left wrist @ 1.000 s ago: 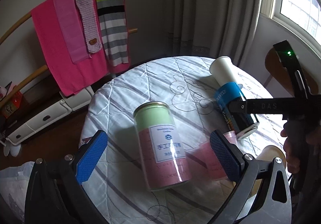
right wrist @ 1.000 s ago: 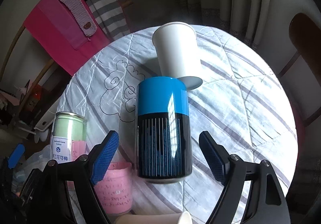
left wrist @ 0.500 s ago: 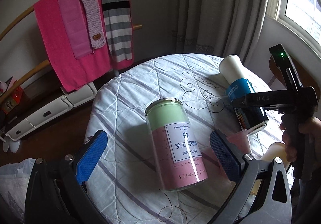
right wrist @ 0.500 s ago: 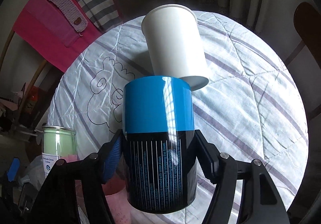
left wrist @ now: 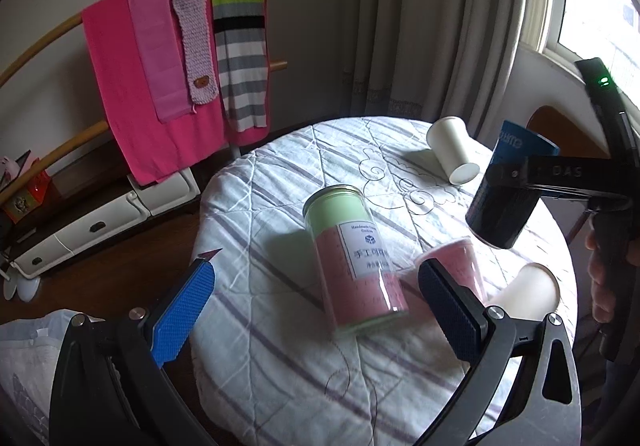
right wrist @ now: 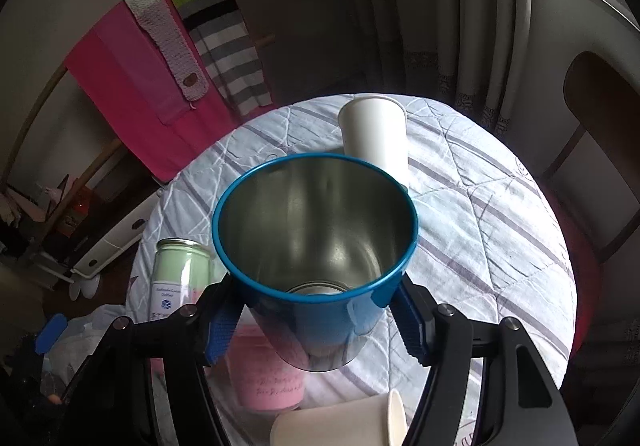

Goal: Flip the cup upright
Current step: 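Lift the blue cup with the right gripper and rotate it rim-up, then lower the upright blue cup onto the tablecloth with the right gripper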

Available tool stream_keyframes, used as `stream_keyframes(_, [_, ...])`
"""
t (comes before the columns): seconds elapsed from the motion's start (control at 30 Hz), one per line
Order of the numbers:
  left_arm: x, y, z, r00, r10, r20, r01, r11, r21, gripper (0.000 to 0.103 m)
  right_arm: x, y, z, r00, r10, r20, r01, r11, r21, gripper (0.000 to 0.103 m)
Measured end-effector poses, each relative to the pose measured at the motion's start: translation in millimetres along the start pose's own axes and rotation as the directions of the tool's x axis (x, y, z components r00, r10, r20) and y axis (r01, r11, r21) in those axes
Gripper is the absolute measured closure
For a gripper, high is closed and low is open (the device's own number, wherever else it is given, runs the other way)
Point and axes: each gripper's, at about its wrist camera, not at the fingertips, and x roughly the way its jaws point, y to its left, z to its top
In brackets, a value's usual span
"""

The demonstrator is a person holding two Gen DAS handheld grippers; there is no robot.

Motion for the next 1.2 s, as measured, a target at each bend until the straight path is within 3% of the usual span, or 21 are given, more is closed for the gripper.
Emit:
stream_keyframes(0.17, [-27.8, 7.4, -13.7, 1.000, 0.002, 0.028, -0.002, 1.000, 0.003, 0.000, -32.3, 25.8, -19.1, 0.999, 0.045, 0.011, -0.044, 0.998, -0.052, 0.035])
stream_keyframes(0.33, [-51.0, 20.9, -33.7, 0.999, 0.013, 0.040, -0.013, 1.000, -0.002, 0.000, -32.1, 51.3, -58.1, 0.980, 0.142, -0.139, -0.156, 0.983, -0.095, 0.035])
stream_keyframes(0.57, [-58.1, 36.9, -52.9, 1.000, 0.019, 0.016, -0.019, 1.000, -0.018, 0.000, 3.4, 67.4, -103.4, 0.924, 0.194, -0.330, -0.227, 0.972, -0.063, 0.035])
stream_keyframes(0.83, [-53.0, 44.4, -62.9, 0.999, 0.031, -0.014, -0.031, 0.999, -0.020, 0.000, 27.2, 75.5, -110.8, 0.932, 0.150, -0.331, -0.176, 0.983, -0.052, 0.035])
stream_keyframes(1.0, [-44.1, 44.8, -64.3, 0.999, 0.030, -0.034, -0.031, 0.999, -0.027, 0.000, 33.8, 69.1, -114.5, 0.920, 0.162, -0.358, -0.187, 0.982, -0.034, 0.035])
stream_keyframes(1.13, [-30.4, 37.3, -69.5, 0.996, 0.008, -0.089, -0.009, 1.000, -0.013, 0.000, 36.4, 61.8, -113.6, 0.911, 0.189, -0.366, -0.201, 0.980, 0.008, 0.035])
stream_keyframes(1.2, [-24.6, 29.6, -72.1, 0.993, -0.016, -0.117, 0.015, 1.000, -0.008, 0.000, 29.3, 59.6, -117.8, 0.917, 0.180, -0.356, -0.192, 0.981, 0.001, 0.034])
